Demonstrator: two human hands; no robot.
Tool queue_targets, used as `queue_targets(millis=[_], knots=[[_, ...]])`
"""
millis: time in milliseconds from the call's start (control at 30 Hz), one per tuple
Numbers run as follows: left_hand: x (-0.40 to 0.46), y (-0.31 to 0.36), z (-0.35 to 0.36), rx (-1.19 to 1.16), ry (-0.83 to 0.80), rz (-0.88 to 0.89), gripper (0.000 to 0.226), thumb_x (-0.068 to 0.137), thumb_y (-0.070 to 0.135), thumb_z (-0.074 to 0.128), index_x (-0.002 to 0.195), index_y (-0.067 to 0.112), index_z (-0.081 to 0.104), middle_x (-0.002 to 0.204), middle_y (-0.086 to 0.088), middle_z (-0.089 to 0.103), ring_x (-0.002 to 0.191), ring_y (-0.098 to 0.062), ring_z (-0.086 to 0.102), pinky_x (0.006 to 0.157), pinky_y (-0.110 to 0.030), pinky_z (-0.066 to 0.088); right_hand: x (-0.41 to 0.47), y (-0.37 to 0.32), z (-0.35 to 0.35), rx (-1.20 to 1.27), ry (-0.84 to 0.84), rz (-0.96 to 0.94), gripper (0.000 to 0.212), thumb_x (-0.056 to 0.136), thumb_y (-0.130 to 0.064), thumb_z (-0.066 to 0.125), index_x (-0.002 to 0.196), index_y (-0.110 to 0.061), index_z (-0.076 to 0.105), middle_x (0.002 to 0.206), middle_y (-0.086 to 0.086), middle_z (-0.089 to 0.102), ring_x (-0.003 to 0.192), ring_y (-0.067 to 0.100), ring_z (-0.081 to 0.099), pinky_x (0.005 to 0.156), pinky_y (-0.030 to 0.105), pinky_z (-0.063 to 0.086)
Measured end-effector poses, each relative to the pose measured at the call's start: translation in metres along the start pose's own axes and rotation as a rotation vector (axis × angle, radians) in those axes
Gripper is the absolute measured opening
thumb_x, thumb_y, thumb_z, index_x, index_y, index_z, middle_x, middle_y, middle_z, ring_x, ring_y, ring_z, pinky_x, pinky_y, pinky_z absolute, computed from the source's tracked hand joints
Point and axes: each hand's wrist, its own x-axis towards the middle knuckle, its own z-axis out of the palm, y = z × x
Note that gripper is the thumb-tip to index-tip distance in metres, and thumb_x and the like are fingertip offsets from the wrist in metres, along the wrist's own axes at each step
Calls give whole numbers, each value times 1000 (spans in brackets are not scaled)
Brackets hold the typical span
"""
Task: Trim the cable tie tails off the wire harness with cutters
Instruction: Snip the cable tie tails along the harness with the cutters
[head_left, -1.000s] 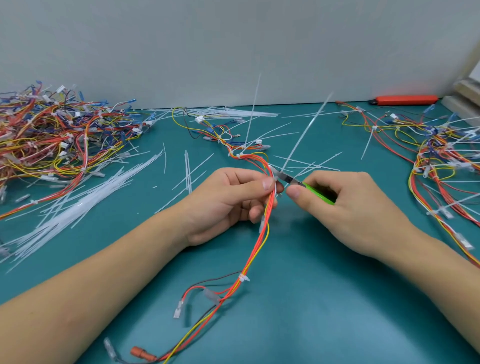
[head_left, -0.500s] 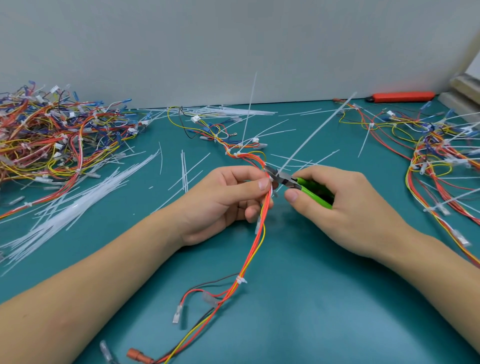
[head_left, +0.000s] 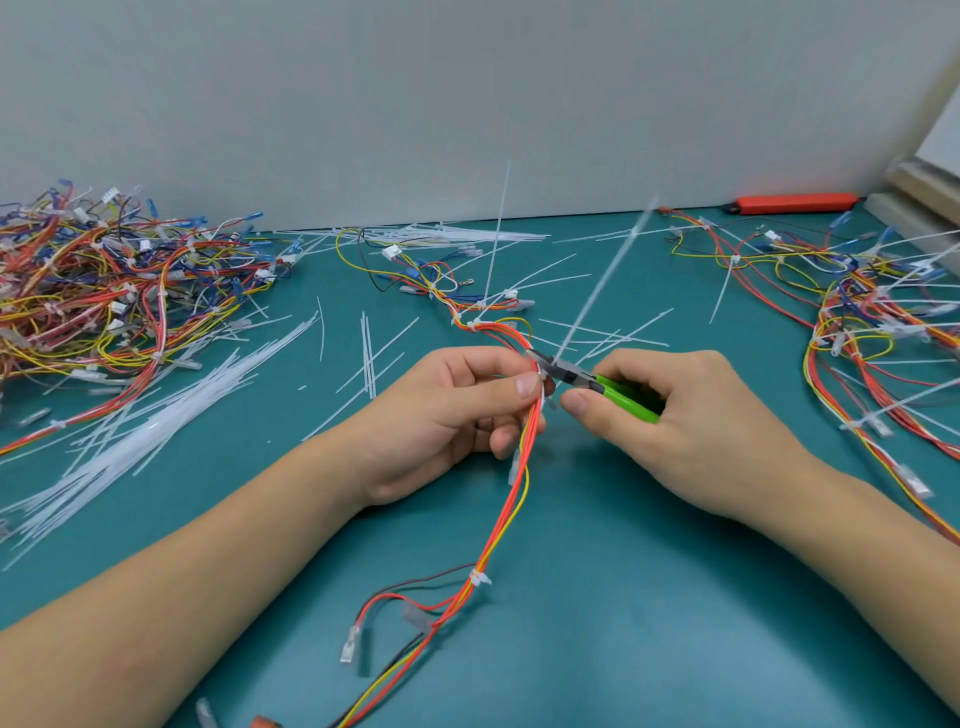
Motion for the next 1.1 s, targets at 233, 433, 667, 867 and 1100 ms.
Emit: queue_targets(millis=[233, 433, 667, 867, 1100], knots=[[1, 0, 1, -15, -20, 5, 12, 94, 19, 64, 83, 19, 70, 77, -5, 66, 55, -11, 48, 59, -19, 46, 0, -2, 1, 7, 29, -17, 27, 91, -54, 62, 102, -30, 71, 86, -16, 66, 86, 7, 61, 71, 12, 42], [1, 0, 1, -8, -15, 9, 10, 93, 20, 66, 84, 19, 70, 77, -8, 66, 55, -12, 49, 59, -19, 47, 1, -1, 0, 14, -2, -17, 27, 92, -52, 62, 102, -29, 72, 85, -15, 66, 83, 6, 60, 70, 14, 41], [1, -1, 0, -7, 10, -3, 6, 91, 21, 68, 90, 15, 68, 78, -9, 66, 54, -13, 49, 59, -20, 47, 1, 0, -1, 37, -23, 1, 40, 95, -61, 59, 84, -24, 65, 67, -4, 55, 59, 10, 46, 56, 23, 37], [0, 0, 0, 1, -4, -4, 6, 92, 21, 67, 90, 15, 68, 79, -9, 66, 54, -14, 49, 60, -21, 47, 1, -1, -3, 15, -33, -1, 54, 93, -68, 54, 78, -16, 56, 63, 2, 45, 54, 10, 36, 51, 22, 31], [0, 0, 0, -12, -2, 1, 6, 92, 20, 67, 90, 15, 68, 79, -10, 66, 55, -14, 48, 59, -20, 48, 0, 0, 3, -1, 3, 12, 37, 89, -67, 54, 88, -31, 64, 73, -9, 59, 68, 11, 54, 60, 24, 42]])
